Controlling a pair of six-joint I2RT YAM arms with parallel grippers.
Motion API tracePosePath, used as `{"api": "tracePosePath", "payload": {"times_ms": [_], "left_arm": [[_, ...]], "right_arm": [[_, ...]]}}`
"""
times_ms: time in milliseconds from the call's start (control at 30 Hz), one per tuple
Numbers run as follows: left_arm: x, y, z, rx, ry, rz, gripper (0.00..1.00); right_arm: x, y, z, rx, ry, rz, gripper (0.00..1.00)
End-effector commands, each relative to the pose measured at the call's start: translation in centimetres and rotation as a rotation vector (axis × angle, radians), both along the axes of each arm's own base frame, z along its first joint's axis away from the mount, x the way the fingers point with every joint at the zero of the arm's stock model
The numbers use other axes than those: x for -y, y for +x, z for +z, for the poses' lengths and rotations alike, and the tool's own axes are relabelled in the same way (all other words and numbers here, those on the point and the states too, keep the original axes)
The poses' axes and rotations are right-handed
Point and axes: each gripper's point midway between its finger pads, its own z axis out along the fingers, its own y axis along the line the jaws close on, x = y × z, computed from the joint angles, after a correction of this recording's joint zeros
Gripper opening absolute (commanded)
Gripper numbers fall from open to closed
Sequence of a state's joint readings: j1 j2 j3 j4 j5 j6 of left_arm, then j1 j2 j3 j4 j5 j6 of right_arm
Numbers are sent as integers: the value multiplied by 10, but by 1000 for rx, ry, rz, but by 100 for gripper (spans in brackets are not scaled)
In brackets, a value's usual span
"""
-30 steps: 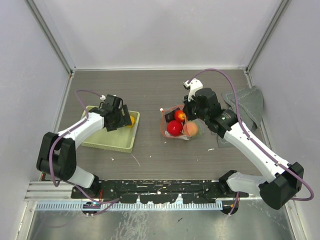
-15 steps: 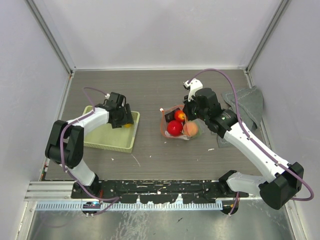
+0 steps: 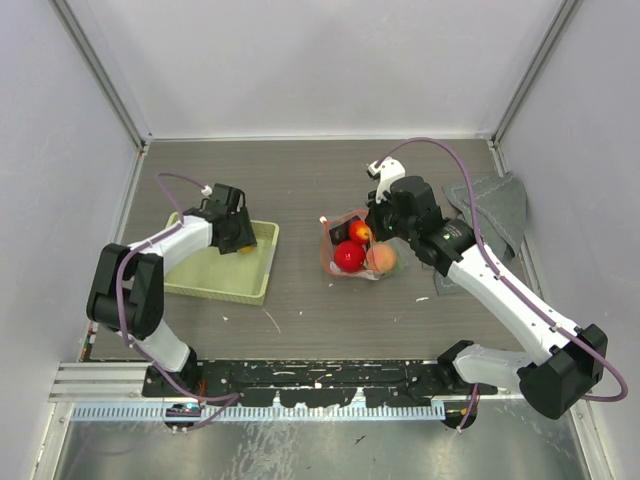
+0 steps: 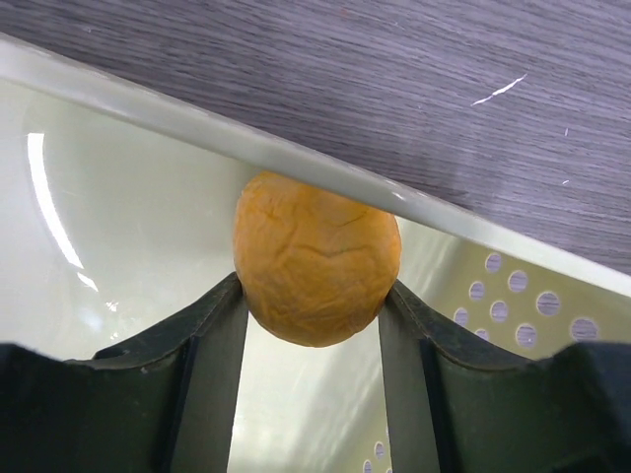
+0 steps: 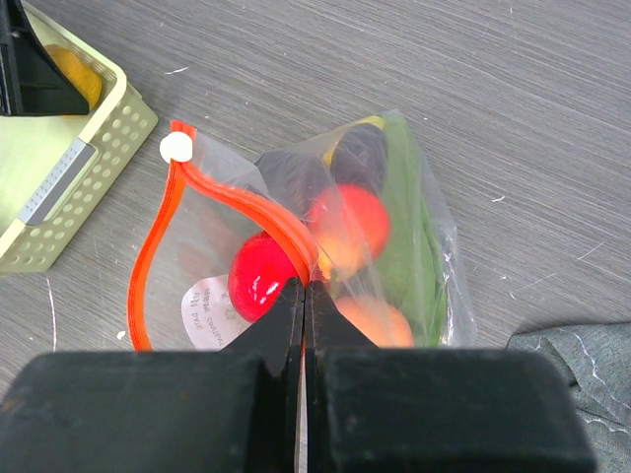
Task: Place the food in the zip-top bag and seal the zipper
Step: Pick up the fake fruit from the bin.
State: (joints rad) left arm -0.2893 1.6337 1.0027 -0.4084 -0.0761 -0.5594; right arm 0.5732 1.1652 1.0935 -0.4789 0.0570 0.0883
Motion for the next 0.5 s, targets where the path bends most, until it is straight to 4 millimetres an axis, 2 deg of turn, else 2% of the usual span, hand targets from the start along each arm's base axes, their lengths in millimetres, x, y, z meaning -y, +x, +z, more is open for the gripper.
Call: {"api": "tracePosePath", "payload": {"times_ms": [0, 167, 233, 467], "left_arm": [[-4, 7, 23, 80, -9, 12, 39], [-3, -6, 40, 113, -37, 1, 38], [-2, -13, 53, 144, -59, -3, 37], [14, -38, 91, 232, -140, -68, 36]], "right_arm": [[-6, 5, 17, 55, 41, 12, 0], [-7, 4, 18, 54, 43, 15, 0], [-8, 5, 18, 55, 46, 17, 0], [-10, 3, 19, 52, 57, 27, 0]]}}
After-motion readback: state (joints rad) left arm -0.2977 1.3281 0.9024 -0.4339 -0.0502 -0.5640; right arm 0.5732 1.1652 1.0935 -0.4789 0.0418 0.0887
